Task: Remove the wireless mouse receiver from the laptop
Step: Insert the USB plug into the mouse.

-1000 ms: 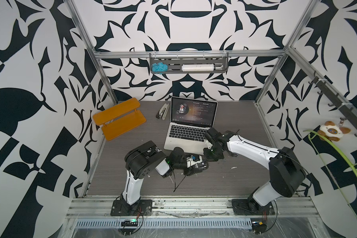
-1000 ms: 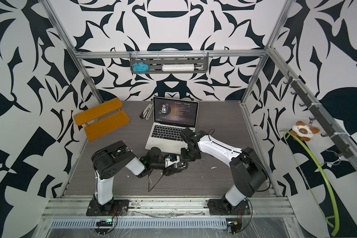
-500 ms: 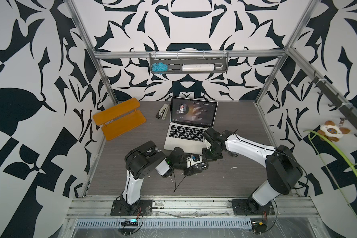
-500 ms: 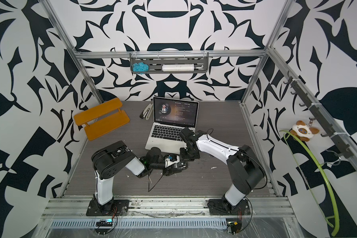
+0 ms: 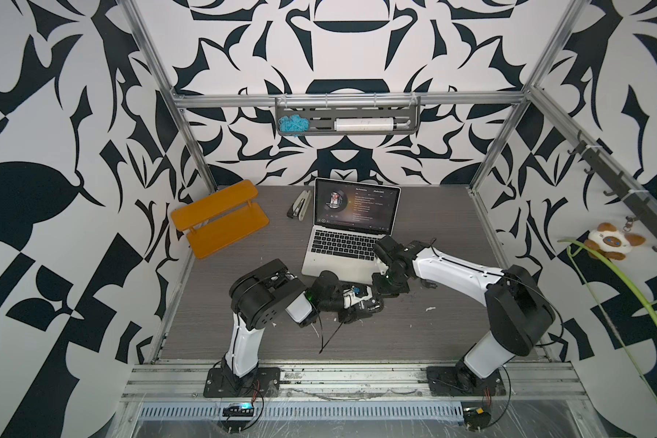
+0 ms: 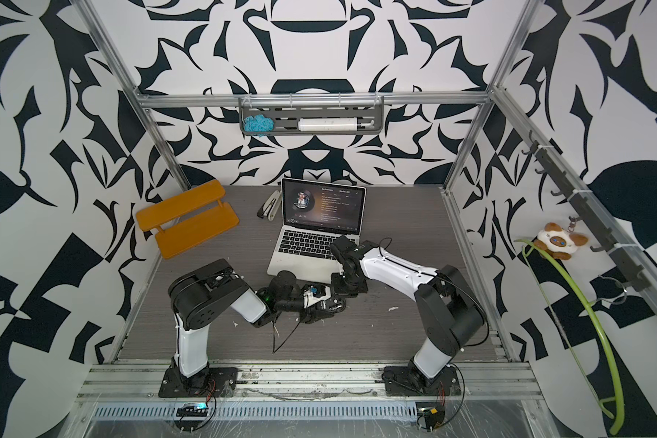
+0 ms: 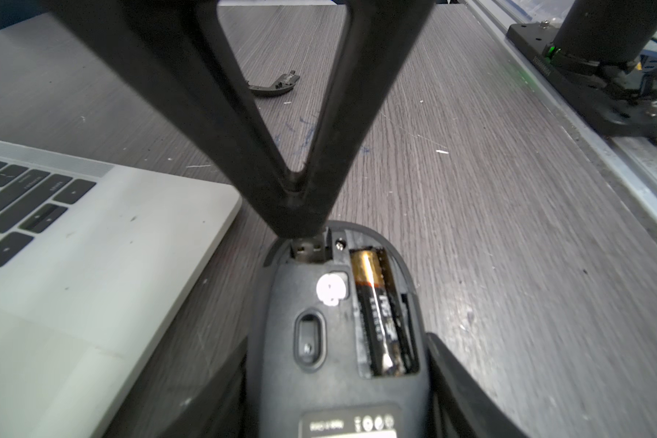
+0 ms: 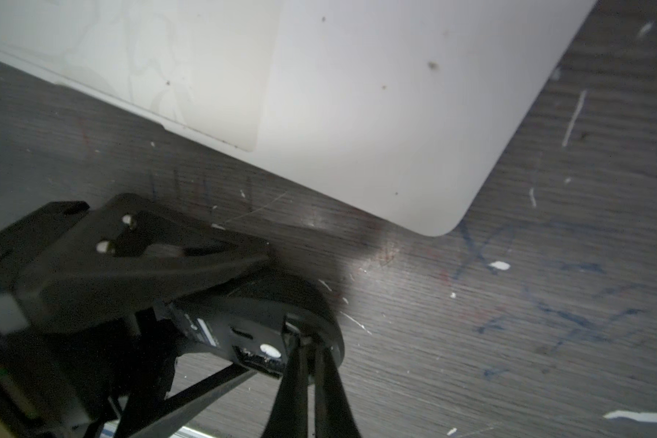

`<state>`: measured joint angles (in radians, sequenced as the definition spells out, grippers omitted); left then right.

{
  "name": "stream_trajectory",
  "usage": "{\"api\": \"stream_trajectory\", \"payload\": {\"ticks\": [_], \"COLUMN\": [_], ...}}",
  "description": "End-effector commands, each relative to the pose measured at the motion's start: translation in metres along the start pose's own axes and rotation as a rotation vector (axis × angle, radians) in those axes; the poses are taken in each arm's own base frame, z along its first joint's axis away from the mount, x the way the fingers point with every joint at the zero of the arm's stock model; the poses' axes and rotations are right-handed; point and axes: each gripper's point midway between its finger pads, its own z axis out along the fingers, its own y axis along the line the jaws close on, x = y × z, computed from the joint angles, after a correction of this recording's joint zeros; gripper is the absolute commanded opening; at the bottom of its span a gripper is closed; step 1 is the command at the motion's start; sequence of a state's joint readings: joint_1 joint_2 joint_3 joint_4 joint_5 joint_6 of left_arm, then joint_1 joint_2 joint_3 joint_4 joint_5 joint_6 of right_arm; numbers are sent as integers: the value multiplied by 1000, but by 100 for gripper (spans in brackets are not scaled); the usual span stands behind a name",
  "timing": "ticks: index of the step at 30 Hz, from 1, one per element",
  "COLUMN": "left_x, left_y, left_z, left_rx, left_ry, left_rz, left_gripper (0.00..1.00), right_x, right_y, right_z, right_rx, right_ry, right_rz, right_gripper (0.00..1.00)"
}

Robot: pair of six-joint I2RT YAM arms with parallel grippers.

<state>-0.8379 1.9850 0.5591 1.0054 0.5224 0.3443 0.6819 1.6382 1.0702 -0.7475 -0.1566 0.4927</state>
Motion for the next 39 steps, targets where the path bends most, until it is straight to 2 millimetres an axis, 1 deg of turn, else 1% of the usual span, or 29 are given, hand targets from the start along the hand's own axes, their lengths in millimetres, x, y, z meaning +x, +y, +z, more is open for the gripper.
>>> {"api": "stream_trajectory", "payload": {"ticks": [1, 9, 15, 18, 24, 33, 35, 36, 39], "left_x": [61, 61, 61, 62, 62, 62, 63, 63, 63], "left_y": [-19, -20, -20, -20, -20, -20, -20, -19, -20], "left_z": [-5, -4, -4, -4, -4, -4, -4, -3, -3], "left_rx": [39, 45, 43, 44, 44, 47, 47, 47, 51], "left_ry": [202, 204, 205, 206, 206, 210, 212, 215, 218], "left_rz": [-134, -138, -137, -137, -137, -141, -142, -145, -148], "left_gripper": [34, 34, 34, 34, 34, 34, 34, 34, 33], "right_x": [-1, -6, -8, -7, -6, -7, -10, -14, -27], "right_y": [0, 19, 29, 28, 29, 31, 33, 33, 25], "right_z": [1, 8, 8, 8, 8, 5, -1, -8, -29], "right_rx": [21, 28, 29, 31, 22, 11, 2, 4, -3], "right_ry": [-5, -2, -5, -4, -11, -21, -46, -75, -155], "right_rz": [-19, -55, -69, -65, -60, -60, -69, -71, -43], "right_gripper": [0, 0, 0, 11, 21, 27, 32, 36, 47]}}
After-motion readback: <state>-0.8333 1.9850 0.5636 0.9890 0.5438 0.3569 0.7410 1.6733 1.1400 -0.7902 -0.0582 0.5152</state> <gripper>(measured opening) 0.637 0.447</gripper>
